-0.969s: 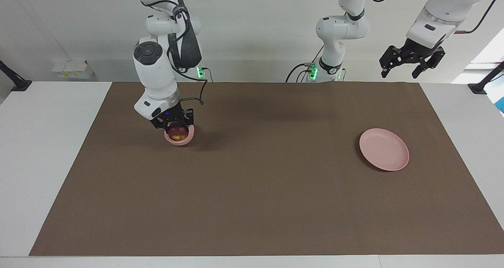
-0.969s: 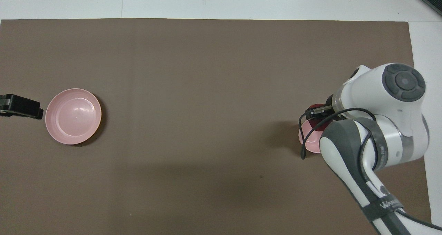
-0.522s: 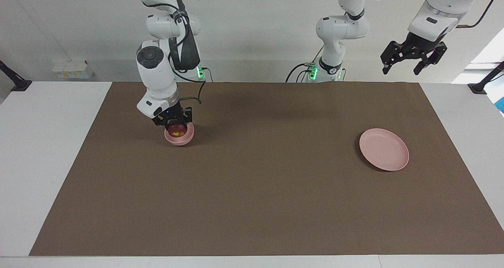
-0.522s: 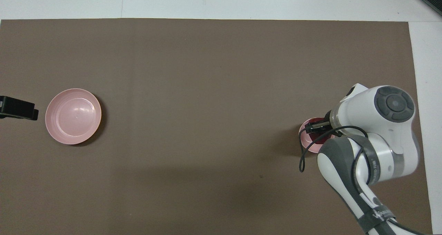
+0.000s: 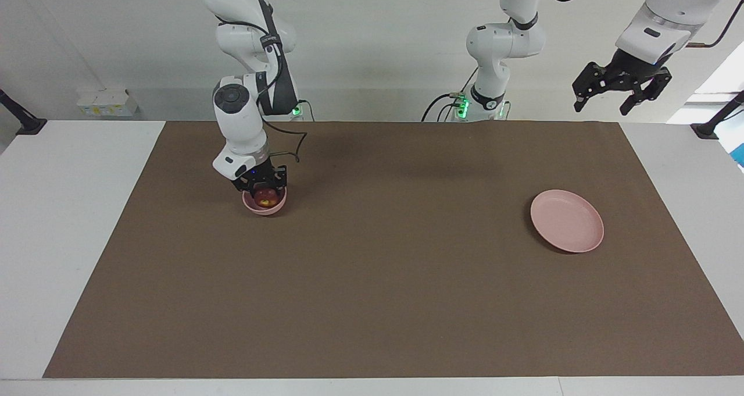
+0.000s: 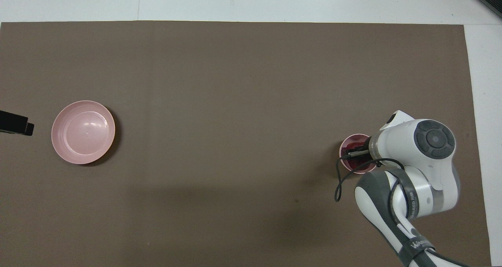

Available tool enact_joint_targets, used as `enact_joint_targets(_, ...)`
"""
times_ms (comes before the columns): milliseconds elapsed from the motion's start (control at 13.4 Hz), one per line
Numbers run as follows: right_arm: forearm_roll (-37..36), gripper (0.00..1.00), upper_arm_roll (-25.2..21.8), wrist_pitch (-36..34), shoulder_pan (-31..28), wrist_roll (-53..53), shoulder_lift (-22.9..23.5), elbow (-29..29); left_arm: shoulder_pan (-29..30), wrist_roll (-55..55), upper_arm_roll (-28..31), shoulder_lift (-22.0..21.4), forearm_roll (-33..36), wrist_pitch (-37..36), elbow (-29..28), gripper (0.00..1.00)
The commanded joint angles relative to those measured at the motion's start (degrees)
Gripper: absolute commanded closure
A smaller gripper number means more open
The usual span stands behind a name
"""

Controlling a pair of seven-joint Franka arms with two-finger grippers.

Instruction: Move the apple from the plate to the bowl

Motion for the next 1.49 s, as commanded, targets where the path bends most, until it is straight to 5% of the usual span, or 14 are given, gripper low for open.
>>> enact_joint_targets(0,-0.9,0.0,0.6,-7.1,-1.2,-0.5,0.2,6.6,0.2,0.9,-0.1,-1.3,-0.6,0.4,-1.1,0.0)
enact_joint_targets(447,0.2,0.0,0.6,-18.4,-4.0,-0.6,0.5,20.1,0.0,0.2,-0.3,-1.4,-0.6,0.2,-1.0,0.0)
enact_joint_targets(894,0.9,0.0,0.5,-37.9,-6.5,-0.7,0.5,35.1,0.0,-0.1,-0.3,-1.5,-0.6,0.2,-1.1,0.0)
enact_joint_targets(1416,4.7,0.0,-0.7,-48.7,-6.8,0.3,0.4,43.0,-0.1,0.1,-0.3,-1.5,-0.6,0.2,-1.1,0.0)
